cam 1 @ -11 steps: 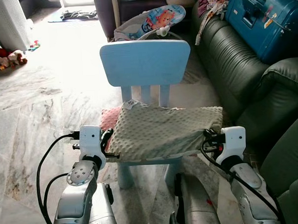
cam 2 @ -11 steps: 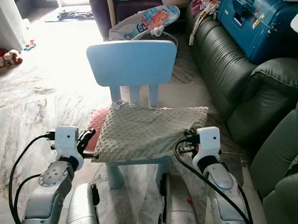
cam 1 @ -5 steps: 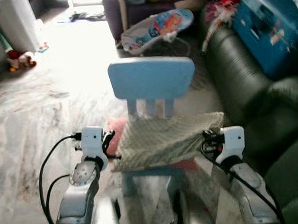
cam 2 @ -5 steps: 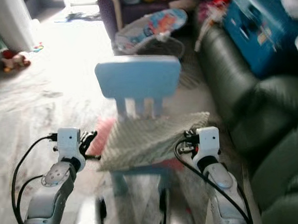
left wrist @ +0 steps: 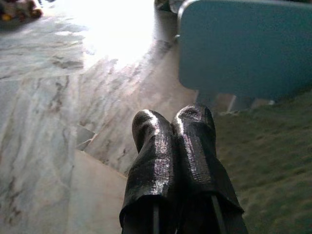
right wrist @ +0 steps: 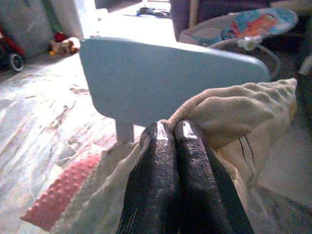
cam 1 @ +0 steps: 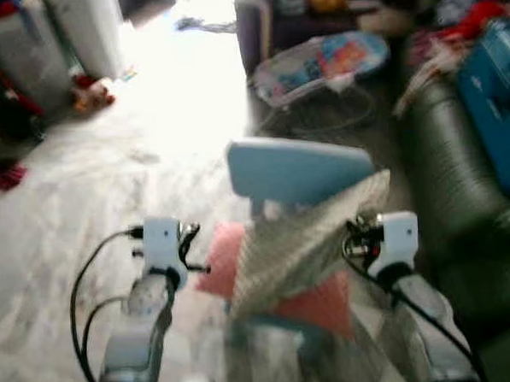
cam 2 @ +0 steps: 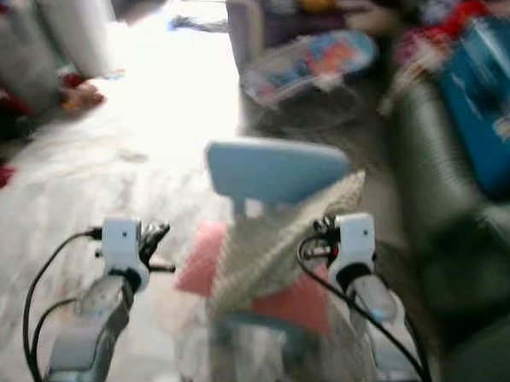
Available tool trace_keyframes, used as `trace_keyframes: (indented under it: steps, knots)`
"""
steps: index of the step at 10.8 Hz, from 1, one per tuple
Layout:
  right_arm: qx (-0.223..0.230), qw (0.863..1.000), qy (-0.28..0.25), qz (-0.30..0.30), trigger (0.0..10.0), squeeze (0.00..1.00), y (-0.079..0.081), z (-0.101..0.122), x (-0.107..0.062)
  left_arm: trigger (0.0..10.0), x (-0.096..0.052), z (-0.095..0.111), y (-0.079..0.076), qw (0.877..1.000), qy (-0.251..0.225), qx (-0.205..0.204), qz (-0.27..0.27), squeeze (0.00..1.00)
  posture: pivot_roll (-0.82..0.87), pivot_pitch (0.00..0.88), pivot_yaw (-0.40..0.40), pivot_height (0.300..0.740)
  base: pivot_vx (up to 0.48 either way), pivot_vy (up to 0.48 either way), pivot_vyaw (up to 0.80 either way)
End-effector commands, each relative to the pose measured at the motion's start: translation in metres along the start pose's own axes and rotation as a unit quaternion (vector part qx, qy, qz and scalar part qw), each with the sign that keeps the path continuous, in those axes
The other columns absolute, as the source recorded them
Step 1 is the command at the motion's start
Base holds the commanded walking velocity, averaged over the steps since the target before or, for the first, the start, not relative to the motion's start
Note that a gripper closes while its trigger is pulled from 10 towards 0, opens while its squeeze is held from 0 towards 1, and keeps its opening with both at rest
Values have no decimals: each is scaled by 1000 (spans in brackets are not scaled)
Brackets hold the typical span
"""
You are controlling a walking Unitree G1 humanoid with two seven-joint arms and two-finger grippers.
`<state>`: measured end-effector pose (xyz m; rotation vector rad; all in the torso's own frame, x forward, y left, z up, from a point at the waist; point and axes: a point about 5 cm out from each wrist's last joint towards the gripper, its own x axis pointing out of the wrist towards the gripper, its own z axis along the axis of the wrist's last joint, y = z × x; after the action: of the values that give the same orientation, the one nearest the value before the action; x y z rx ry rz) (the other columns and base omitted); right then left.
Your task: Move the pillow to the sofa
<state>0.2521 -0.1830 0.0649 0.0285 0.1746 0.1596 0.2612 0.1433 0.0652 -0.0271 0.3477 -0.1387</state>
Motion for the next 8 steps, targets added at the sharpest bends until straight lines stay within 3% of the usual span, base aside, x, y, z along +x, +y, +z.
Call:
trace_keyframes:
  steps: [1, 4, 8]
  knots:
    - [0, 1000, -14, 3, 10000, 0, 1, 4, 1, 10000, -1, -3, 1, 1000, 8, 1, 1, 0, 1, 0, -24, 740, 0, 0, 0]
    - [0, 1000, -26, 6, 10000, 0, 4, 8, 4, 10000, -12, -9, -10, 1000, -5, 11, 1, 0, 3, 0, -24, 740, 0, 0, 0]
    - [-1, 999, -34, -1, 10000, 0, 7, 10, -2, 10000, -15, -11, -1, 1000, -11, 5, 13, 0, 10, 0, -35, 740, 0, 0, 0]
